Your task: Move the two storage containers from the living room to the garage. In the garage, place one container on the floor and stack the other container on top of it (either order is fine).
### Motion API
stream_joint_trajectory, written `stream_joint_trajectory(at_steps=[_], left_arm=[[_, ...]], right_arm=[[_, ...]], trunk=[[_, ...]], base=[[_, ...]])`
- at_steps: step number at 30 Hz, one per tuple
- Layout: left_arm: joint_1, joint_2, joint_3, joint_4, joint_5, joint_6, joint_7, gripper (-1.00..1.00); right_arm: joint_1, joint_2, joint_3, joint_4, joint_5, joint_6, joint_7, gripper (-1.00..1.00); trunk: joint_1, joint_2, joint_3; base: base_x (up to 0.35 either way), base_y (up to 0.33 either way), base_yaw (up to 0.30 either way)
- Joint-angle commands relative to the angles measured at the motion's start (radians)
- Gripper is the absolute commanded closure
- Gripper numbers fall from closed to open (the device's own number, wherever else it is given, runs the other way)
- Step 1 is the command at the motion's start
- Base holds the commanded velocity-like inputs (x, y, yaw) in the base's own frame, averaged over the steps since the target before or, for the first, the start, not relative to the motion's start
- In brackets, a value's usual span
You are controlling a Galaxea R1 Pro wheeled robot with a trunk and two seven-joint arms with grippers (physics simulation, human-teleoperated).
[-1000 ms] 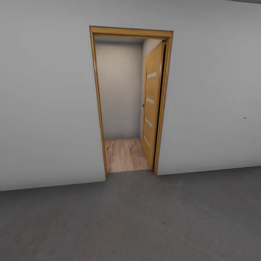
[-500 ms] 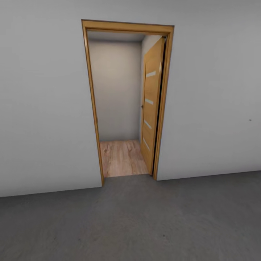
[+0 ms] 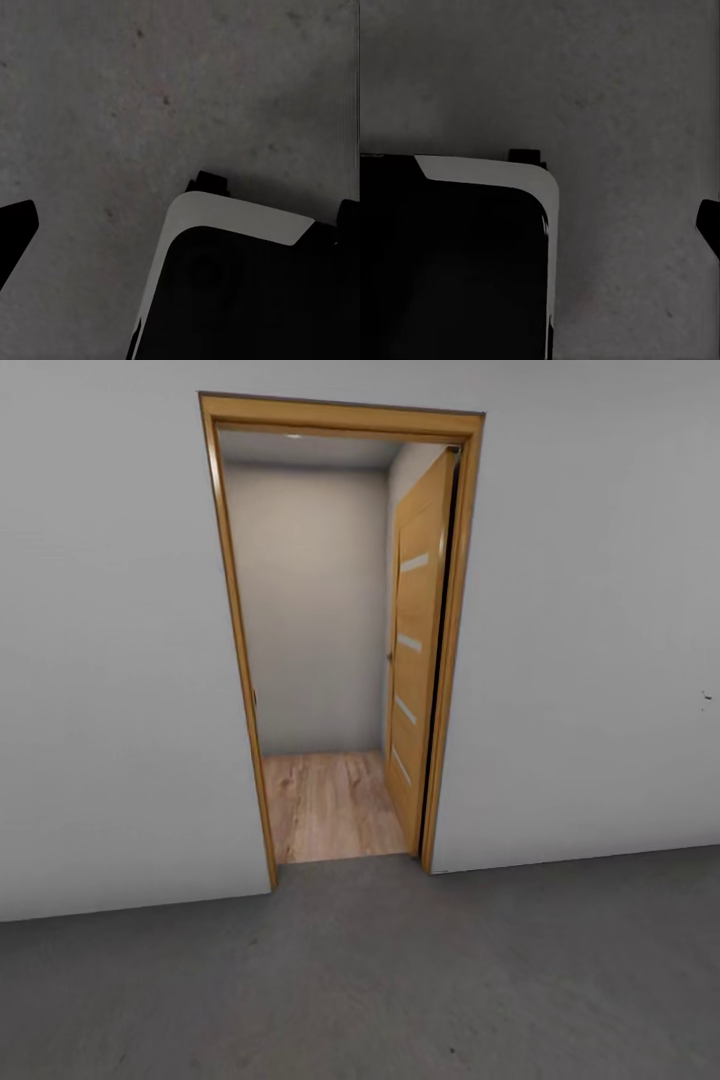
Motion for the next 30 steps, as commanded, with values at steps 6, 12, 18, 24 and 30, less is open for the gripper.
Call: stream_joint_trajectory(at_steps=[6,12,18,24,30], left_arm=[[-0.001,-0.001,0.003,0.001,0.004,-0.005,0.001,-1.0],[-0.001,-0.002,0.003,0.001,0.003,-0.004,0.001,-1.0],[-0.001,-0.001,0.003,0.001,0.002,-0.004,0.001,-1.0],[-0.001,0.0,0.004,0.001,0.003,-0.004,0.001,-1.0],[-0.001,0.0,0.004,0.001,0.003,-0.004,0.001,-1.0]], right_arm=[[-0.001,0.0,0.007,0.003,-0.012,-0.006,0.005,-1.0],[-0.001,0.006,0.007,0.003,-0.011,-0.007,0.004,-1.0],[-0.001,0.004,0.009,0.003,-0.009,-0.006,0.005,-1.0],[-0.001,0.004,0.004,0.003,-0.012,-0.005,0.005,-1.0],[-0.001,0.002,-0.002,0.003,-0.018,-0.005,0.004,-1.0]], trunk=[[0.001,-0.001,-0.001],[0.001,-0.001,-0.001],[0.001,-0.001,-0.001],[0.001,-0.001,-0.001],[0.001,-0.001,-0.001]], base=[[0.315,-0.082,0.0],[0.315,-0.082,0.0],[0.315,-0.071,0.0],[0.315,-0.015,0.0],[0.318,-0.002,0.0]])
